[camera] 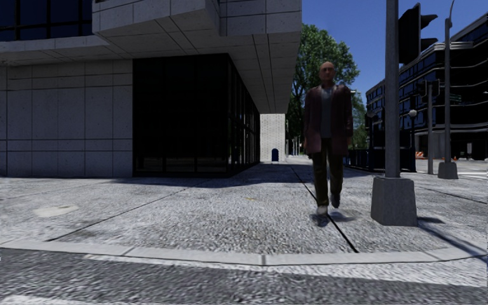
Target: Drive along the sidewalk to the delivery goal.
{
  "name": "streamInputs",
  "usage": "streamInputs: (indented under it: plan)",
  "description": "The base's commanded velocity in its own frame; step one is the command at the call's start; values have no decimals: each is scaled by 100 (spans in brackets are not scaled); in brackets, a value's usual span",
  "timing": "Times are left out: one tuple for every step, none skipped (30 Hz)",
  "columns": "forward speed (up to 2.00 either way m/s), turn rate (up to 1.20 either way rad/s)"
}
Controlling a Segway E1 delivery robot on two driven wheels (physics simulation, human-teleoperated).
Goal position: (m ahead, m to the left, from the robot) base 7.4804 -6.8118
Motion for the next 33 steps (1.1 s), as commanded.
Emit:
streamInputs:
  plan:
    - [200,64]
    - [200,66]
    - [200,66]
    - [200,67]
    - [200,67]
    - [199,67]
    - [199,67]
    - [194,67]
    - [190,67]
    - [188,67]
    - [188,67]
    - [187,67]
    - [184,67]
    - [180,67]
    - [174,26]
    - [174,26]
    - [164,0]
    - [156,0]
    - [152,0]
    - [152,0]
    - [151,0]
    - [150,-24]
    - [150,-44]
    - [150,-59]
    - [150,-59]
    - [150,-68]
    - [150,-70]
    - [150,-70]
    - [150,-70]
    - [150,-71]
    - [150,-71]
    - [150,-71]
    - [150,-71]
